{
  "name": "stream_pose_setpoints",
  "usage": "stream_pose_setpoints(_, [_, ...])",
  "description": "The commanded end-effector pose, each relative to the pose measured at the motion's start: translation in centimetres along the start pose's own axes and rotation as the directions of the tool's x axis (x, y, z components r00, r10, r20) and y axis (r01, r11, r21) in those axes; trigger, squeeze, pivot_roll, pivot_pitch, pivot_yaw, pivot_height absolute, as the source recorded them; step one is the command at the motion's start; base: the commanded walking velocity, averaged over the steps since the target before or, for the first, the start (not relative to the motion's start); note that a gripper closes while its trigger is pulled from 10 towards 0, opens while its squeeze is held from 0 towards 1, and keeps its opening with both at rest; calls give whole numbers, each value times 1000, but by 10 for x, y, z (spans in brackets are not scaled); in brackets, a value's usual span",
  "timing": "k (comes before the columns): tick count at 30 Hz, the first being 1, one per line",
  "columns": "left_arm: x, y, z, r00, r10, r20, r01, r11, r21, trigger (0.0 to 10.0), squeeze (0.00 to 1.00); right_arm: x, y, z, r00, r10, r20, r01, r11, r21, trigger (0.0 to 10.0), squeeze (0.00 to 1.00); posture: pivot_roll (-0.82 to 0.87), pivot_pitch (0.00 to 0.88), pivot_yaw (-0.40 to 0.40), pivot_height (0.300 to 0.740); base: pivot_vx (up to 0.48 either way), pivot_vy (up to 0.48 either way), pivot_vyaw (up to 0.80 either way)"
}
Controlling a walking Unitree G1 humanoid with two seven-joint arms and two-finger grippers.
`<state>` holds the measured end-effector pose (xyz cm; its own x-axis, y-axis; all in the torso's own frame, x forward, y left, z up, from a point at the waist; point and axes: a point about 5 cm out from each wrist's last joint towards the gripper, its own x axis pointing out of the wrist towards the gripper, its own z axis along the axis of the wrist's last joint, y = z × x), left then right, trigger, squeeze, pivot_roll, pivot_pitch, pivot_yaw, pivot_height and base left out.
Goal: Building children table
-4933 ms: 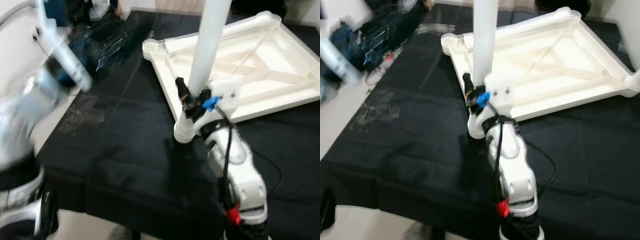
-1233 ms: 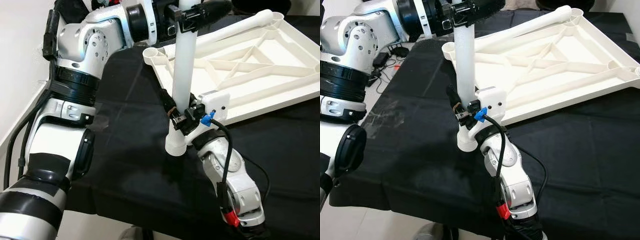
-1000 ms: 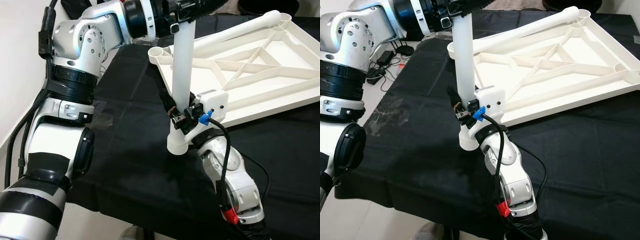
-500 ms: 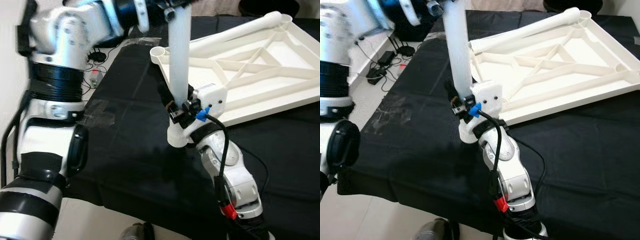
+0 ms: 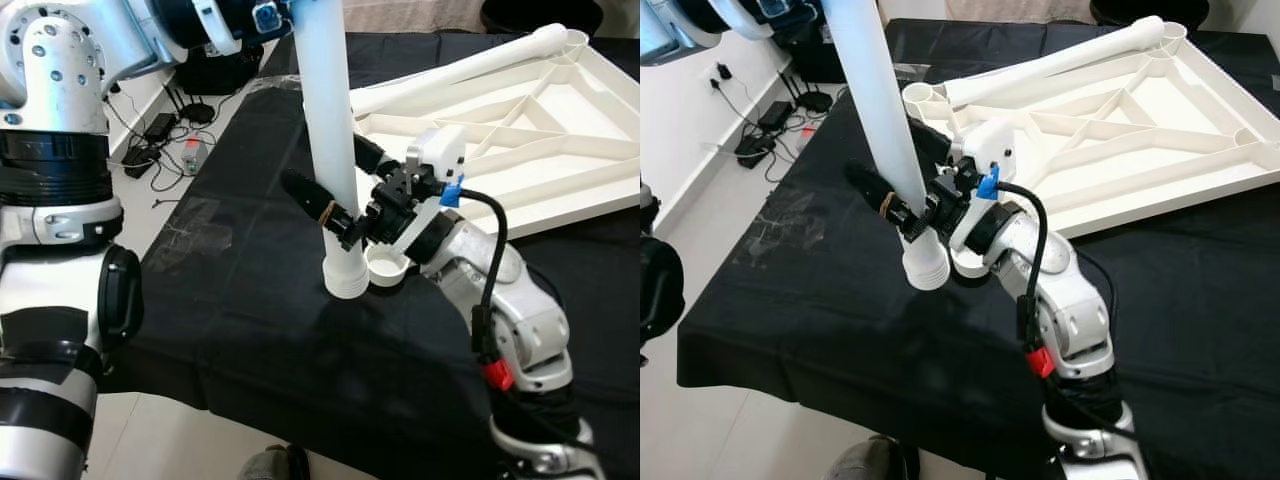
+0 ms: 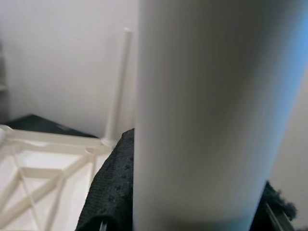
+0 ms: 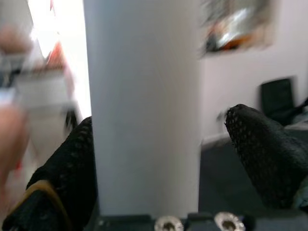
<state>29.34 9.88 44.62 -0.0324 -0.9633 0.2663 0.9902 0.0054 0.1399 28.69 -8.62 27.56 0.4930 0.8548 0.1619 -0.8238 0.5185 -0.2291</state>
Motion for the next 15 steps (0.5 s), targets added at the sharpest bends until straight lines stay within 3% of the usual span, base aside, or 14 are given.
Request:
stream_pose_setpoints(1, [7,-10,1,996,-91,-13,91,996,14,0,0,6,6,-11,992,94,-85,-89,995,54,10000,0,47,199,85,740,0,0,0])
stream_pose_setpoints(3, [9,-10,-1,995,-98,-25,99,995,15,0,0,5,7,-14,985,122,-120,-113,990,85,10000,0,46,201,83,740,0,0,0])
stream_pose_setpoints(4, [11,-10,-3,994,-108,-34,109,994,16,0,0,5,6,-14,980,143,-139,-132,988,85,8784,0,46,201,83,740,0,0,0])
stream_pose_setpoints(5, [12,-10,-4,992,-115,-46,116,993,22,0,0,4,7,-17,968,177,-175,-159,981,114,4000,0,46,204,81,740,0,0,0])
stream_pose_setpoints(6, [12,-10,-4,992,-115,-46,116,993,22,0,0,4,7,-17,968,177,-175,-159,981,114,4000,0,46,204,81,740,0,0,0])
stream_pose_setpoints(7, [13,-10,-5,990,-124,-67,126,991,31,0,0,1,8,-20,949,219,-225,-190,971,143,0,0,44,207,80,740,0,0,0])
stream_pose_setpoints(15, [14,-13,-6,981,-153,-122,162,985,65,0,0,-5,7,-27,916,265,-302,-190,948,253,0,0,37,211,74,740,0,0,0])
